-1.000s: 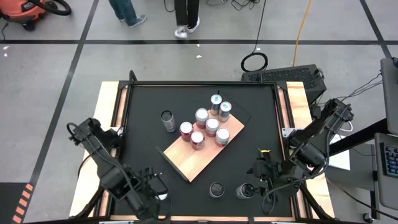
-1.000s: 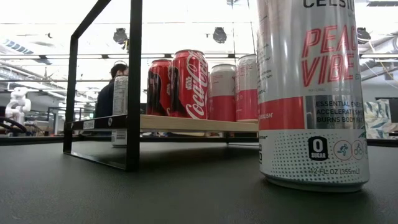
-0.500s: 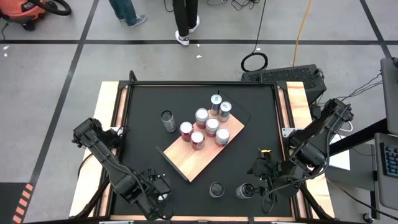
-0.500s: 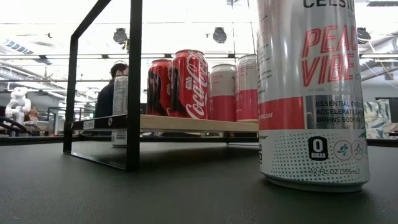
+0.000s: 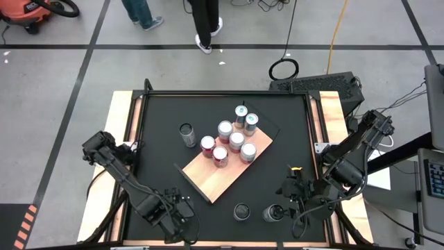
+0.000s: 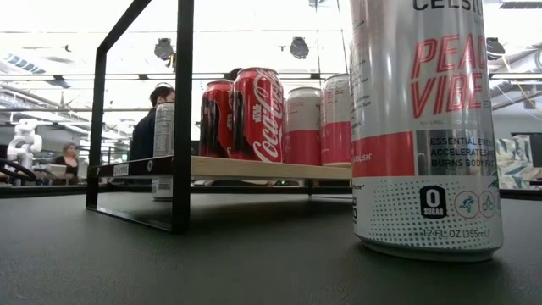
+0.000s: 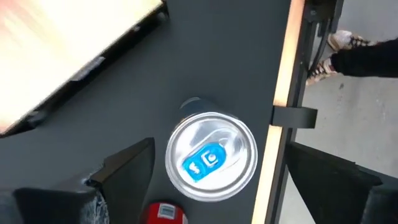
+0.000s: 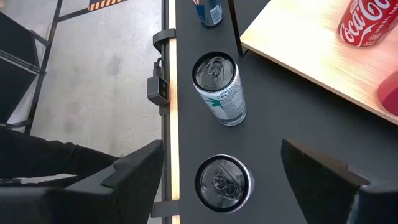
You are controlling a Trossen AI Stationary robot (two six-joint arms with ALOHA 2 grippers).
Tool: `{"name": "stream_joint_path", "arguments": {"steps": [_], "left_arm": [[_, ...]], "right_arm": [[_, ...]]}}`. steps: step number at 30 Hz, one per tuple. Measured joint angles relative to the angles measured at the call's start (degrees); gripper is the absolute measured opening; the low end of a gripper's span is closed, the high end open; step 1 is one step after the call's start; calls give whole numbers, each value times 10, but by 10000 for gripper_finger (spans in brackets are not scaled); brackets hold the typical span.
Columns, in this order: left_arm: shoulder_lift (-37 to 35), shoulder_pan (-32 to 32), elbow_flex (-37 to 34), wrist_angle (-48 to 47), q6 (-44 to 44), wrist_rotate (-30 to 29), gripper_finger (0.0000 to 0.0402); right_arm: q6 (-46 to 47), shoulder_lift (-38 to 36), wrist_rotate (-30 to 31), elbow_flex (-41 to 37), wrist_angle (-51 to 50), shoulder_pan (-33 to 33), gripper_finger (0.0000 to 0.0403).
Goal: Place canned beverage on shelf
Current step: Put the blue soda can on the shelf aligned with the other blue soda cans
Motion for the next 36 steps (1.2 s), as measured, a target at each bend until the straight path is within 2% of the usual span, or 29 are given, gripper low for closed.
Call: {"name": "stream_joint_path", "arguments": {"steps": [8,20,36], "left_arm": [[0,3,-45,24,-4,11,361],[11,5,-45,28,-4,-7,358],[21,4,-45,29,-5,-2,276]], "right_arm": [[0,0,0,0,0,0,304],[-17,0,2,0,0,0,304],[-13,0,2,0,0,0,304]]}}
